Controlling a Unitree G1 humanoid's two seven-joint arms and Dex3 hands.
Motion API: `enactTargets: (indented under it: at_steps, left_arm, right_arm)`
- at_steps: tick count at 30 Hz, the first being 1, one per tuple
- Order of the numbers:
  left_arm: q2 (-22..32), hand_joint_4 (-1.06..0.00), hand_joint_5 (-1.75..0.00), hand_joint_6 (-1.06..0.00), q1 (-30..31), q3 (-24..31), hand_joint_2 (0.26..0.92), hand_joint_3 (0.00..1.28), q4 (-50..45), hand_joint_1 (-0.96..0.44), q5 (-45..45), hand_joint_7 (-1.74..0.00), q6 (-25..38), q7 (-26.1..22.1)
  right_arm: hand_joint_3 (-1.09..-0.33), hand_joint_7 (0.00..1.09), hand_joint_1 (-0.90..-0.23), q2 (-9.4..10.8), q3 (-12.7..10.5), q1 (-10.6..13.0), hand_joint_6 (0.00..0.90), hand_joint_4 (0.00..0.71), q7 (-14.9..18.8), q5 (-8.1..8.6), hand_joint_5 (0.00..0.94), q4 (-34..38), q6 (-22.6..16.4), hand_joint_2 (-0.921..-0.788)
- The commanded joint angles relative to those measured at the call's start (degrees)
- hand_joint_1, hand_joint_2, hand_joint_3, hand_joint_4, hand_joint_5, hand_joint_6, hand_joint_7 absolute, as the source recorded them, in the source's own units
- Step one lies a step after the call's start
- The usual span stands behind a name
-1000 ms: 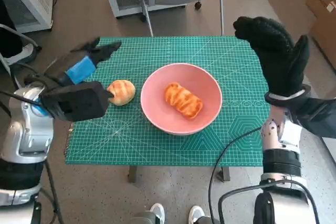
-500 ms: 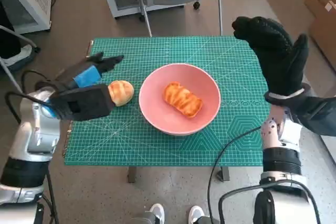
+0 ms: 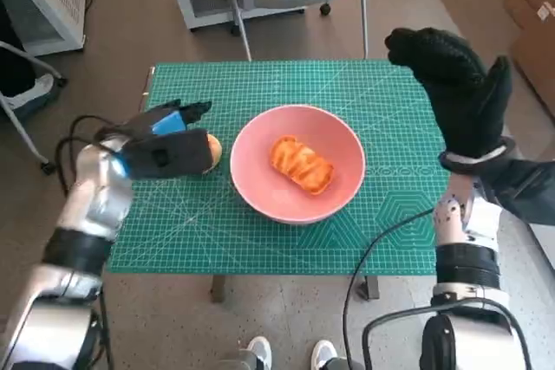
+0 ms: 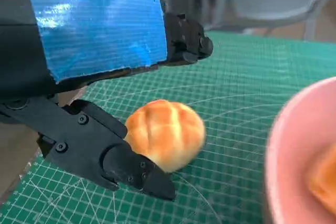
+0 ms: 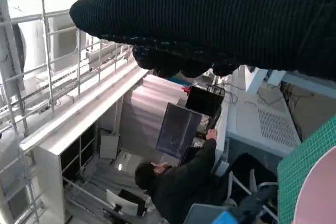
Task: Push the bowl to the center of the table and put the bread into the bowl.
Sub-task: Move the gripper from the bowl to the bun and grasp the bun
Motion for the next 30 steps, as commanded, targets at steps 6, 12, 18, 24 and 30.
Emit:
enactTargets:
  at_steps: [6, 12, 18, 24, 30]
  left_arm:
    - [-4.95, -0.04, -0.01, -0.22, -7.77, -4.17, 0.748, 0.00, 17.02, -0.37, 2.43, -0.02, -3.09, 6.96]
    - [-6.67, -0.19, -0.03, -0.34, -10.07, -5.76, 0.777, 0.01, 23.94, -0.10, 3.08, -0.04, -2.79, 11.05]
    - [-7.29, -0.55, -0.96, -0.53, -11.22, -7.93, 0.874, 0.11, 27.17, 0.26, 4.79, -0.08, 0.18, 12.71]
    - [-6.84, -0.64, -1.18, -0.62, -11.68, -9.31, 0.910, 0.11, 27.99, 0.09, 5.36, -0.92, 0.44, 12.70]
    - [-5.96, -0.65, -1.12, -0.65, -11.72, -9.13, 0.919, 0.08, 26.91, 0.01, 4.84, -1.20, -0.61, 12.16]
  right_arm:
    - [-0.703, 0.00, -0.659, -0.87, 0.10, 1.29, 0.384, 0.306, -0.45, -0.40, 0.001, -1.01, 1.27, -0.921]
    - [-0.703, 0.00, -0.651, -0.96, 0.23, 1.67, 0.383, 0.307, -0.67, -0.48, 0.001, -2.09, 1.43, -0.921]
    - [-0.702, 0.00, -0.649, -1.04, 0.31, 2.41, 0.388, 0.308, -0.86, -0.24, 0.001, -3.95, 1.86, -0.921]
    - [-0.703, 0.01, -0.645, -1.03, 0.32, 2.65, 0.398, 0.307, -0.82, 0.00, 0.001, -4.62, 2.08, -0.921]
    - [-0.702, 0.01, -0.643, -0.91, 0.22, 2.25, 0.399, 0.307, -0.48, 0.25, 0.001, -4.00, 1.86, -0.921]
